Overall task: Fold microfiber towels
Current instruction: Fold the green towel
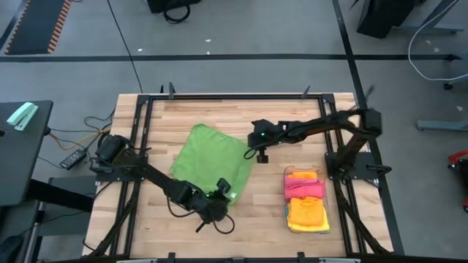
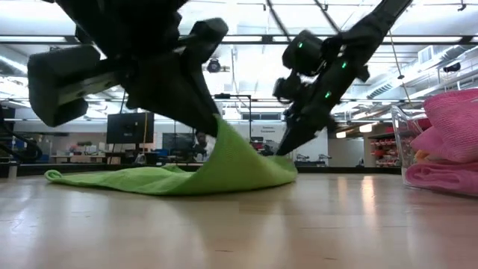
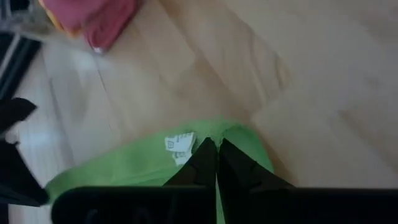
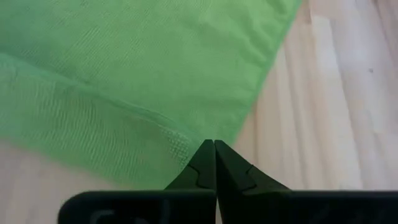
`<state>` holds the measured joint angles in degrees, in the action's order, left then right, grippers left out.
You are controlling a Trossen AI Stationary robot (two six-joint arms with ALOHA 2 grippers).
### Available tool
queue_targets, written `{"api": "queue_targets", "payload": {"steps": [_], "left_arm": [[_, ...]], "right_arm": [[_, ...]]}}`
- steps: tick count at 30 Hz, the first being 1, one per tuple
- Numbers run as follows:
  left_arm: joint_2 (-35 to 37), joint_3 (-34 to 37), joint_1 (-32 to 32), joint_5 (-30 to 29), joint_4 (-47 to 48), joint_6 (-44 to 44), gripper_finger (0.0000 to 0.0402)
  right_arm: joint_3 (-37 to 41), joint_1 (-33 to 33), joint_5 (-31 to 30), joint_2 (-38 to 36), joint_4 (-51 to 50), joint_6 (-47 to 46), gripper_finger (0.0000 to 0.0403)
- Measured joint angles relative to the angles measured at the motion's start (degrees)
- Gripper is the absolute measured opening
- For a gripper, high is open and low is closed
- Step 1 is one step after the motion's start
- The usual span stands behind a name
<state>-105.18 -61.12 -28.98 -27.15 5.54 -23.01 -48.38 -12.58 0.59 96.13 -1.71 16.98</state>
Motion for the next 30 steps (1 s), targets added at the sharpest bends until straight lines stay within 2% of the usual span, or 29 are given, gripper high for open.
{"api": "queue_targets", "payload": {"steps": [6,12,17,22,26,30], "left_arm": [[0.0,0.0,0.2,-0.3,-8.5,-5.3,0.0014],[0.2,0.0,1.0,-0.2,-18.7,-12.1,0.0008],[0.2,0.0,1.8,2.2,-25.6,-12.5,0.0018],[0.2,0.0,2.2,5.9,-31.6,-12.3,0.0007],[0.2,0.0,2.1,7.3,-36.9,-12.1,0.0018],[0.2,0.0,2.1,10.3,-39.0,-8.9,0.0009]], "right_arm": [[0.0,0.4,2.6,-10.0,-9.3,-0.3,0.0],[0.0,3.8,4.6,-17.4,-17.6,-0.1,0.0],[0.0,7.1,4.5,-21.2,-23.4,-0.1,0.0],[0.0,9.5,0.9,-24.8,-26.0,-1.6,0.0],[0.0,10.6,0.7,-28.5,-29.7,-3.6,0.0],[0.0,11.8,1.8,-31.9,-33.3,-5.8,0.0]]}}
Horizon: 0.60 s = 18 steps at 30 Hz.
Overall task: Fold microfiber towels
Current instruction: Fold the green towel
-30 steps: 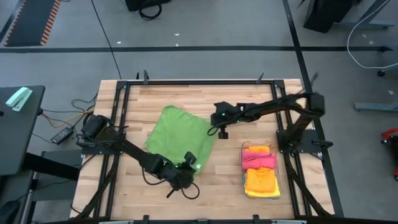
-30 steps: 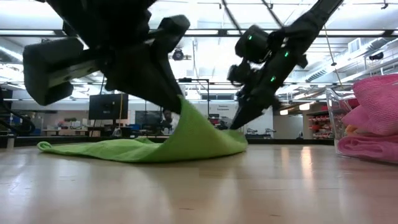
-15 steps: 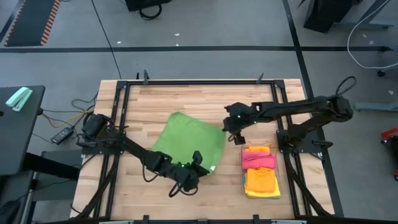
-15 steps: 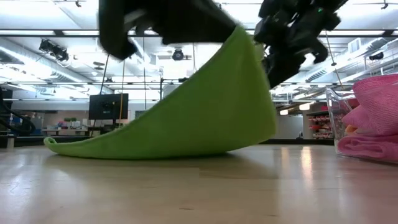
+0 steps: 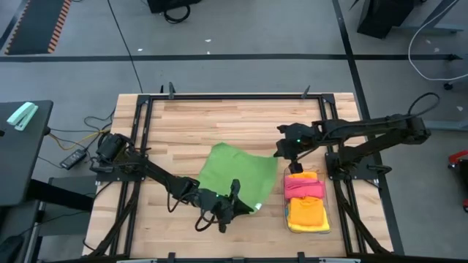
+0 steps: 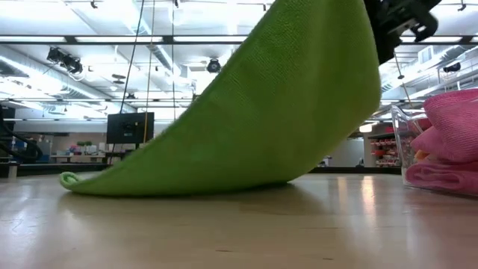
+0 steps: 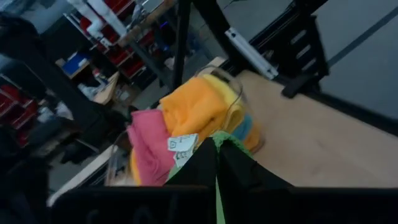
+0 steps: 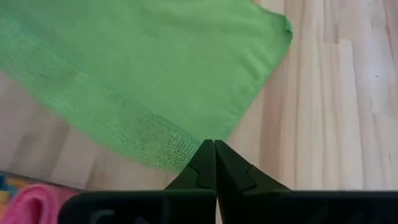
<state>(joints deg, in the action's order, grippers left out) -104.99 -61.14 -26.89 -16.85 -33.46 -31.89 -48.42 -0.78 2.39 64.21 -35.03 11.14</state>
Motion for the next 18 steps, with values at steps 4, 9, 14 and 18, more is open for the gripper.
{"api": "queue_targets", "payload": {"steps": [4,9,14,18], "left_arm": [[0.0,0.0,-1.0,0.2,1.0,1.9,0.0012],[1.5,0.0,-5.5,-9.9,10.2,-2.0,0.0022],[2.8,0.0,-9.3,-15.7,22.8,2.5,0.0007],[2.8,0.0,-11.9,-22.1,31.6,8.9,0.0022]], "right_arm": [[0.0,1.2,0.4,-2.0,0.1,-0.8,0.0],[0.0,1.3,-0.3,1.3,8.5,1.0,0.0],[0.0,0.6,-2.5,9.6,18.0,6.6,0.0],[0.0,-1.6,-2.5,16.0,26.3,9.3,0.0]]}}
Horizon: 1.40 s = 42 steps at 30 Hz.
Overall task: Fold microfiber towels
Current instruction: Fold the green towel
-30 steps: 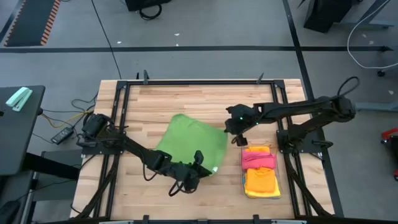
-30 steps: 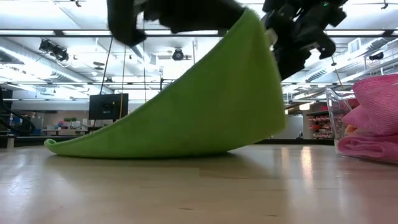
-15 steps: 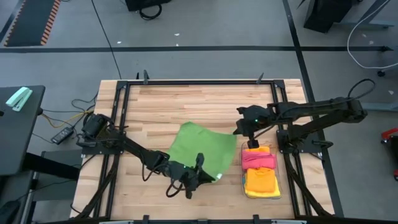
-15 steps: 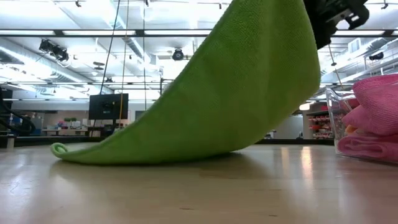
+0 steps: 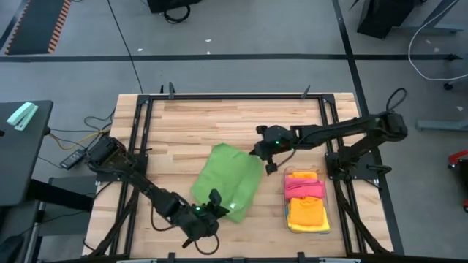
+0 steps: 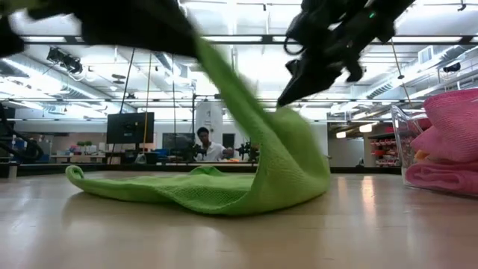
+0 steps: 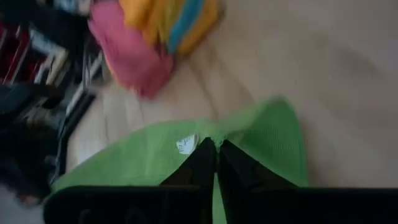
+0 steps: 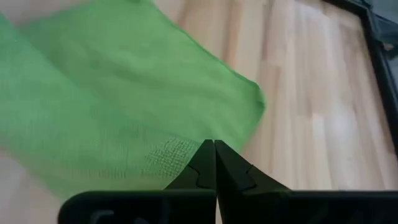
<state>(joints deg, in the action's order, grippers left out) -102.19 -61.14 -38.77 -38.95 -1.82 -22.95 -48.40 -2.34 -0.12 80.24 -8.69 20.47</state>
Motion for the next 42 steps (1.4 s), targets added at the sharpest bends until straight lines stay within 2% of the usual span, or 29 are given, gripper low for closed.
{"api": "queue_targets", "payload": {"steps": [4,8,11,16,21,24,29,37,42], "left_arm": [[0.0,0.0,-1.3,-2.7,9.5,7.6,0.003],[0.3,0.0,-2.0,-3.1,17.8,14.3,0.0011],[0.5,0.0,-2.2,-3.0,24.3,20.1,0.0009],[1.4,0.0,-2.2,-3.0,33.5,28.9,0.0029],[1.5,0.0,-2.7,-2.5,39.9,36.2,0.0011],[1.5,0.0,-3.6,-2.2,43.2,40.6,0.0009],[2.4,0.0,-5.0,-2.2,48.4,46.5,0.0029],[3.7,0.1,-7.1,-1.3,52.4,51.1,0.0008],[3.7,1.9,-7.3,-0.4,51.6,54.8,0.0031]], "right_arm": [[0.0,-2.4,0.1,5.2,7.4,0.8,0.0],[-0.2,-4.7,1.6,8.7,12.3,1.2,0.0],[-2.2,-6.0,3.3,11.2,12.7,1.2,0.0],[-7.8,-6.9,5.5,16.7,12.5,2.8,0.0],[-14.4,-7.3,5.8,22.8,11.7,4.7,0.0],[-18.2,-7.6,5.8,25.6,10.5,5.8,0.0],[-22.4,-8.4,6.5,28.4,9.8,7.2,0.0],[-24.0,-9.8,8.6,29.1,10.3,8.0,0.0],[-24.0,-11.1,11.5,29.9,10.8,7.8,0.0]]}}
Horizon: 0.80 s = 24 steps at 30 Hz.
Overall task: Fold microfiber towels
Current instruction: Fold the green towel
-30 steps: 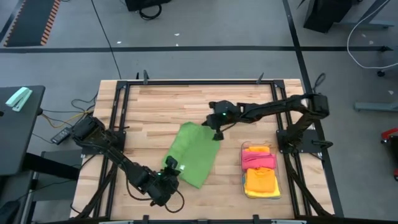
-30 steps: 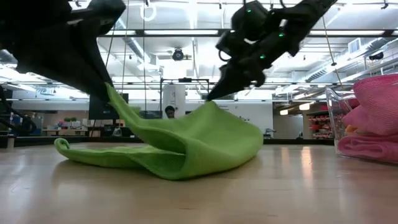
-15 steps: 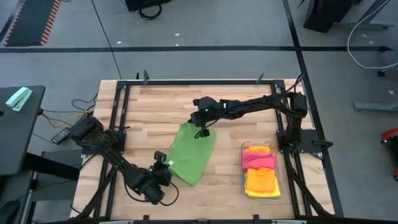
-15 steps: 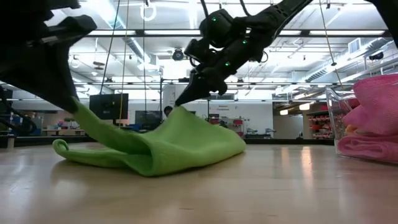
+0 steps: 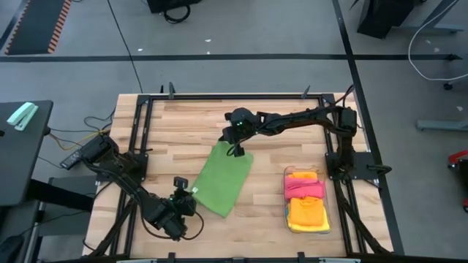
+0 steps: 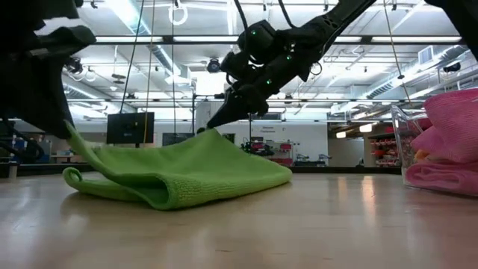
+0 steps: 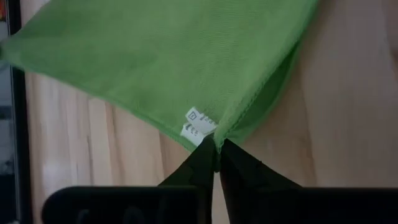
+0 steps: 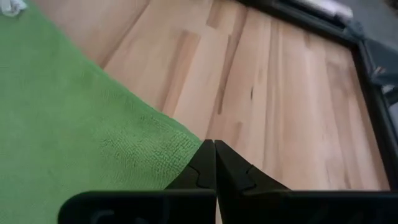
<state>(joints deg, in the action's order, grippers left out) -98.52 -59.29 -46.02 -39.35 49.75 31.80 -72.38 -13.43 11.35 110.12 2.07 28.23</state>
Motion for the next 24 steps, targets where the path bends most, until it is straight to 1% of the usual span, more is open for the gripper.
{"api": "queue_targets", "payload": {"steps": [3,6,8,11,18,21,24], "left_arm": [[0.0,1.2,0.3,0.2,-2.0,0.6,0.0033],[0.0,1.9,0.4,0.7,-3.3,0.6,0.0021],[0.0,2.1,0.4,2.1,-3.1,0.7,0.0013],[0.0,2.9,0.5,2.8,-4.9,0.7,0.0009],[-0.1,5.0,0.9,3.4,-7.3,2.5,0.0036],[-0.1,5.1,0.9,3.4,-7.5,3.6,0.0038],[-0.1,5.1,0.9,3.5,-7.7,4.4,0.0036]], "right_arm": [[0.0,-0.2,0.1,1.1,0.3,0.2,0.0],[0.0,-0.3,0.6,2.0,1.2,0.9,0.0],[0.0,-0.3,1.2,2.6,1.3,0.9,0.0],[0.2,-0.4,1.2,3.0,1.0,1.0,0.0],[0.1,-0.7,1.2,2.9,1.4,1.6,0.0003],[0.4,-0.7,1.2,2.9,1.3,2.0,0.0022],[0.4,-0.8,1.2,2.9,0.8,1.5,0.0057]]}}
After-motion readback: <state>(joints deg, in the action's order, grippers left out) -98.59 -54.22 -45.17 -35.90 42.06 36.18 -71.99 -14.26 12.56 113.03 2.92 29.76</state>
